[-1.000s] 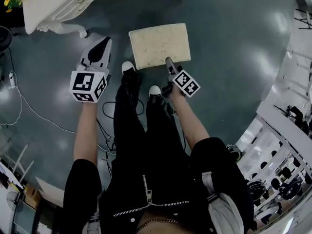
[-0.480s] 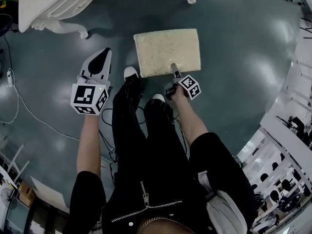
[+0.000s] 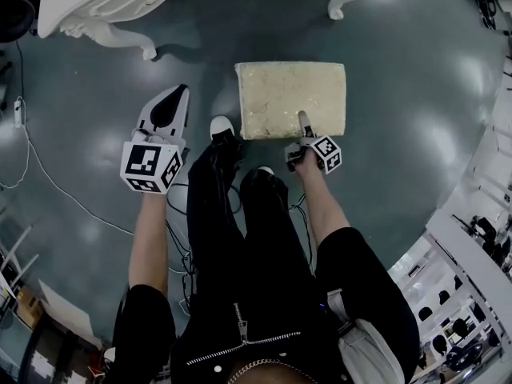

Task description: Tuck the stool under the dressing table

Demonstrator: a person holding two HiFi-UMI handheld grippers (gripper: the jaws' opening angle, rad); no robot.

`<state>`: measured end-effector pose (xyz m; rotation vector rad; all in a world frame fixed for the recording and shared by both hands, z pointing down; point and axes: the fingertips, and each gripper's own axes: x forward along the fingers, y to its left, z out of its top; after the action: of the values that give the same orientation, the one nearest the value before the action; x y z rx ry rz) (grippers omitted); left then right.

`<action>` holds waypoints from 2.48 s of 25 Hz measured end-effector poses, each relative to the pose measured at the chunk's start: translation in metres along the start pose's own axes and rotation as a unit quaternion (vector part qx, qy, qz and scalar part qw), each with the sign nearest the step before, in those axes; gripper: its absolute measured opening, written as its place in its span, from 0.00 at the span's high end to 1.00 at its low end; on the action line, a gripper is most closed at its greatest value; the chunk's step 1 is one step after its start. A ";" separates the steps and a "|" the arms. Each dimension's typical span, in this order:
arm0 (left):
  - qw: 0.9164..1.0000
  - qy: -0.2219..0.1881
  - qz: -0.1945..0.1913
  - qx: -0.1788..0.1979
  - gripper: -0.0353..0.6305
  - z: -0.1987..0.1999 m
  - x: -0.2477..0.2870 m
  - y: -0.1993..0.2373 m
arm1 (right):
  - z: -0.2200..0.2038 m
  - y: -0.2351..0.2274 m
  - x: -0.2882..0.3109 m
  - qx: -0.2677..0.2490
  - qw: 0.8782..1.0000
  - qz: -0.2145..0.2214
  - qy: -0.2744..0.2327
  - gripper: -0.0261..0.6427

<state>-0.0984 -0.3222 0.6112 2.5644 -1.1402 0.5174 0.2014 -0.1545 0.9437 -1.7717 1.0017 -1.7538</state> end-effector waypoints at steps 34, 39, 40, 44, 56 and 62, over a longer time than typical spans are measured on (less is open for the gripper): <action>0.998 -0.011 0.055 -0.017 0.91 -0.048 0.003 0.075 | -0.047 0.122 0.137 -0.003 0.991 0.093 0.100 0.33; 0.997 -0.024 0.065 -0.016 0.91 -0.054 0.006 0.089 | -0.051 0.150 0.165 -0.001 0.987 0.128 0.098 0.37; 0.997 -0.028 0.068 -0.018 0.91 -0.056 0.007 0.094 | -0.052 0.156 0.170 0.001 0.986 0.135 0.100 0.38; 0.995 -0.049 0.079 -0.019 0.91 -0.065 0.015 0.111 | -0.054 0.176 0.193 0.014 0.980 0.169 0.103 0.40; 0.991 -0.093 0.100 -0.011 0.91 -0.118 0.041 0.143 | -0.063 0.233 0.251 0.035 0.963 0.251 0.091 0.46; 0.988 -0.113 0.108 -0.006 0.91 -0.146 0.061 0.154 | -0.051 0.257 0.284 0.018 0.953 0.297 0.067 0.49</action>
<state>-0.2065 -0.4035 0.7861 2.5524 -1.5037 0.2691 0.0844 -0.5229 0.9402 -1.1628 1.3711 -1.4946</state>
